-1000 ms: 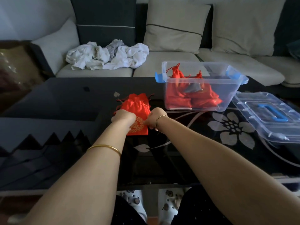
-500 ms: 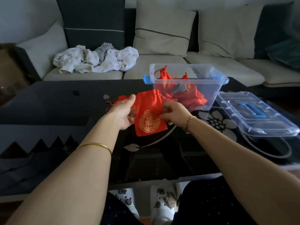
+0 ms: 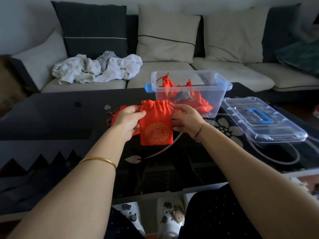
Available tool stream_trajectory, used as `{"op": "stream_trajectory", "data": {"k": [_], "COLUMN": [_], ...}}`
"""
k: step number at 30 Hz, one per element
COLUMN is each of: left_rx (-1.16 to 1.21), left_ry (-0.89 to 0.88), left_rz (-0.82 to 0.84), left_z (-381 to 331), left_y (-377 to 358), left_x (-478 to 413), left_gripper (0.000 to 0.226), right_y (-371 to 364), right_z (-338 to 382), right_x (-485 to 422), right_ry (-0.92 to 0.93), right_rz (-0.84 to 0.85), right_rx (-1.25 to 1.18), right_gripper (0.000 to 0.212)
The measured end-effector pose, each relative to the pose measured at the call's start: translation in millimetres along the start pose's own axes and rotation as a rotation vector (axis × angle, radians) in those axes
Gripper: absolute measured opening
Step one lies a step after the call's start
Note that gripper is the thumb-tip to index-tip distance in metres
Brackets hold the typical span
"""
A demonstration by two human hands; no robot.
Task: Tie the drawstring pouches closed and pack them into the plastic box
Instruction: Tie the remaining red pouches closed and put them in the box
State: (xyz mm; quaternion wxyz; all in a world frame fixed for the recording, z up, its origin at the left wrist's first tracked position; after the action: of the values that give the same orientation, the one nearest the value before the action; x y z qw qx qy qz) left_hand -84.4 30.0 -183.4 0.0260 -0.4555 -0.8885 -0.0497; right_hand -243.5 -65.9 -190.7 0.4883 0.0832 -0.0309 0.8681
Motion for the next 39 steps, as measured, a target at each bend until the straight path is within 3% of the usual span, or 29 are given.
{"op": "stream_trajectory", "data": {"k": [3, 8, 12, 14, 17, 21, 25, 31, 33, 35, 37, 39], "left_rx": [-0.005, 0.033, 0.008, -0.135, -0.551, -0.734, -0.787, -0.817, -0.666, -0.288, 0.179, 0.458], "left_ry": [0.005, 0.014, 0.012, -0.046, -0.284, -0.396, -0.384, -0.241, -0.206, -0.126, -0.057, -0.066], "left_rz": [-0.003, -0.012, -0.081, -0.121, -0.152, -0.218, -0.219, -0.155, -0.194, -0.218, -0.085, 0.096], "left_z": [0.5, 2.3, 1.7, -3.3, -19.6, -32.3, -33.2, -24.4, -26.5, -28.6, -32.2, -43.3], "left_y": [1.1, 3.2, 9.7, 16.6, 23.0, 26.4, 30.6, 33.7, 30.2, 27.8, 17.0, 3.2], "left_x": [0.8, -1.6, -7.6, -9.1, -4.6, 2.5, 0.4, -2.6, -6.2, -4.9, -1.7, 4.7], "left_gripper": [0.013, 0.012, 0.019, 0.024, 0.025, 0.019, 0.021, 0.022, 0.019, 0.019, 0.023, 0.026], "right_y": [-0.6, 4.2, 16.7, 22.2, 27.5, 23.9, 24.8, 47.9, 48.3, 48.1, 47.8, 46.4], "right_z": [-0.9, -3.5, 0.0, 2.4, 4.2, 4.7, 1.6, -22.4, -24.1, -22.4, -21.0, -18.6], "right_x": [0.8, 1.5, 1.6, 0.1, -2.0, -1.3, -5.4, -11.8, -11.7, -10.3, -10.7, -11.9], "right_ry": [0.005, -0.03, -0.001, 0.016, 0.017, -0.014, -0.083, -0.28, -0.273, -0.256, -0.24, -0.224], "right_rz": [0.018, 0.039, -0.055, -0.101, -0.139, -0.116, -0.161, -0.417, -0.469, -0.484, -0.463, -0.433], "right_rx": [0.094, 0.1, 0.055, 0.009, -0.112, -0.278, -0.409, -0.708, -0.68, -0.632, -0.609, -0.618], "right_gripper": [0.01, 0.016, 0.02, 0.022, 0.025, 0.029, 0.03, 0.038, 0.038, 0.036, 0.035, 0.032]}}
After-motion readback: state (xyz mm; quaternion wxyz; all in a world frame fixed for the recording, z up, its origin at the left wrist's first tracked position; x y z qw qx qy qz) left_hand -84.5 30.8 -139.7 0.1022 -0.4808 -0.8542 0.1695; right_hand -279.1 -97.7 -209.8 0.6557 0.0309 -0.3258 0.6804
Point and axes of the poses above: each hand's wrist, its own x-axis away from the middle knuckle, its own y-axis out of the back of the hand, z = x × y, the point moved 6 cm from there along -x, towards the middle knuckle, and after that the axes turned 4 degrees about -y, right-handed, at the moved point
